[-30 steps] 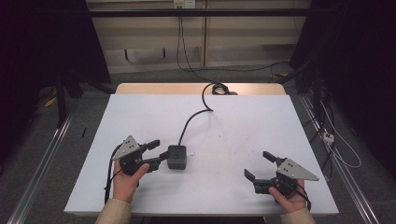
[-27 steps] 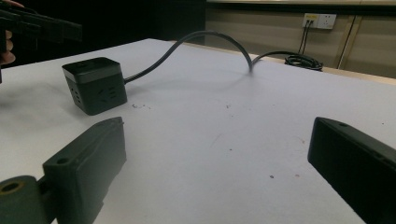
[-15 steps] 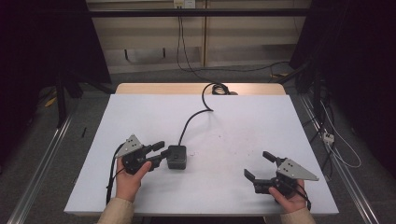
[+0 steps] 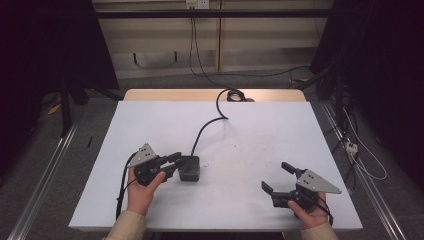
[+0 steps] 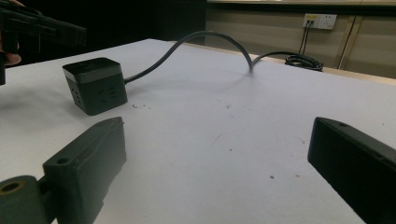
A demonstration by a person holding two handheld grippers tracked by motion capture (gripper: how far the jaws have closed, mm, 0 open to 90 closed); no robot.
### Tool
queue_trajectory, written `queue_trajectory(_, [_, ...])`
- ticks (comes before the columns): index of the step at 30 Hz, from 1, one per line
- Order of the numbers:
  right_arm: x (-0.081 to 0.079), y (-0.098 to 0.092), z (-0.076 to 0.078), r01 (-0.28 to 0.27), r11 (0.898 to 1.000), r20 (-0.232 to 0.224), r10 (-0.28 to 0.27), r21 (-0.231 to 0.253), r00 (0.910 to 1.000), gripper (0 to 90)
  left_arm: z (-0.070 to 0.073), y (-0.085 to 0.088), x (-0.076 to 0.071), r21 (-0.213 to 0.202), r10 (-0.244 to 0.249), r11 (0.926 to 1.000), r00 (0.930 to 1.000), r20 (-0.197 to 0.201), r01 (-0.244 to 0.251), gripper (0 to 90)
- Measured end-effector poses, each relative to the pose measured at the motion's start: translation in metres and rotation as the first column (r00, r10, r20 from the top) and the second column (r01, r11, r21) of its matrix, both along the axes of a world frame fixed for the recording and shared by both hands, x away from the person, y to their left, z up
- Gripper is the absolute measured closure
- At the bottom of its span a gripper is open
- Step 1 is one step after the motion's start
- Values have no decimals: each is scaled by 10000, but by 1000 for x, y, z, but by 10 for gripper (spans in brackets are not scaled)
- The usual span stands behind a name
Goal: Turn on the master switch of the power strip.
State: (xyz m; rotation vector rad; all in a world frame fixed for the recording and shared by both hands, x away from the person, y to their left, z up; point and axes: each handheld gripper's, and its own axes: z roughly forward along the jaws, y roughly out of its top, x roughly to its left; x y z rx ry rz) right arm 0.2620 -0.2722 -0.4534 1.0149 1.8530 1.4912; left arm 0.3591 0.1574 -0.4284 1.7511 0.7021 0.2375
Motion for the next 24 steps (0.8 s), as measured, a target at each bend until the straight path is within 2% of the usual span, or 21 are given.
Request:
queue_trajectory(8, [0,0,0,-4,10000,-2,4,3,10000,39,0,-3,1,-58,-106,9999,9999,-18,106,740])
queue_trajectory(24, [0,0,0,-13,10000,7,13,27,10000,39,1,-11,3,204,-423,9989,9990,-110,425,816])
